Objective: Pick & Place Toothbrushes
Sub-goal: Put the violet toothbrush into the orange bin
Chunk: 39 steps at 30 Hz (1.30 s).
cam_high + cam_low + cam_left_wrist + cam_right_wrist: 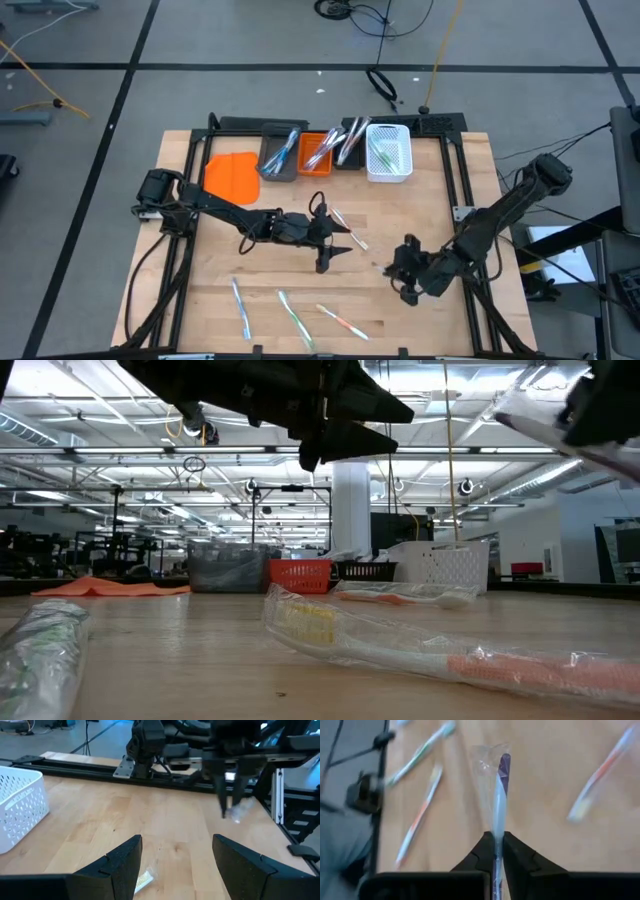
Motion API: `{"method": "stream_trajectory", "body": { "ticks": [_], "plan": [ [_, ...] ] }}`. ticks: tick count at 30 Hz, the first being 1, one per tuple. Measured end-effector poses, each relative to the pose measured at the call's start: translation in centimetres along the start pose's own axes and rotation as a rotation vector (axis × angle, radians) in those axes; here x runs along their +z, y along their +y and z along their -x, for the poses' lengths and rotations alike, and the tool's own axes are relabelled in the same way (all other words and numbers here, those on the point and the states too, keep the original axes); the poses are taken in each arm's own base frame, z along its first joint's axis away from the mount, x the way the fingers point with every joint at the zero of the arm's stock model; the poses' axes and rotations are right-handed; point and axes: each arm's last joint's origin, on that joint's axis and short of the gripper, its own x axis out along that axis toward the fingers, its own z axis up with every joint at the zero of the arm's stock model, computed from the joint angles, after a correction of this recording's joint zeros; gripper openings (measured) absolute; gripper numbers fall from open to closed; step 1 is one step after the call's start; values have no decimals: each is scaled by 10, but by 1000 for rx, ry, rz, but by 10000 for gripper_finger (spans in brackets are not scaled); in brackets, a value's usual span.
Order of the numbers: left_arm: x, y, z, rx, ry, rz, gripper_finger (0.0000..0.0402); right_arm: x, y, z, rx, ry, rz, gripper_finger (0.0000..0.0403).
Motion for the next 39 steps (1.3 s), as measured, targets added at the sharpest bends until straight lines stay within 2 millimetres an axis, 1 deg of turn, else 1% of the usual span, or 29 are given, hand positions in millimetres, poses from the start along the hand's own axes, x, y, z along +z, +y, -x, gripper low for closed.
{"method": "stream_trajectory", "body": {
  "ticks": [7,13,21,26,31,36,39],
  "plan": [
    [5,-1,0,-9,-56,8,246,16,-7,8,-138,-235,59,12],
    [10,-2,1,-17,-103,14,246,33,-3,12,-159,-395,121,12],
    [15,-2,1,-25,-157,17,246,58,3,18,-194,-599,252,12],
    [21,-3,2,-35,-219,24,246,73,0,19,-229,-674,301,12],
    [30,-4,5,-47,-312,9,246,86,-4,20,-252,-735,311,12],
    [36,-2,6,-44,-376,-16,246,95,-6,16,-267,-784,332,12],
    [38,1,6,-38,-387,-17,246,99,-8,12,-287,-801,337,12]
  ]
}}
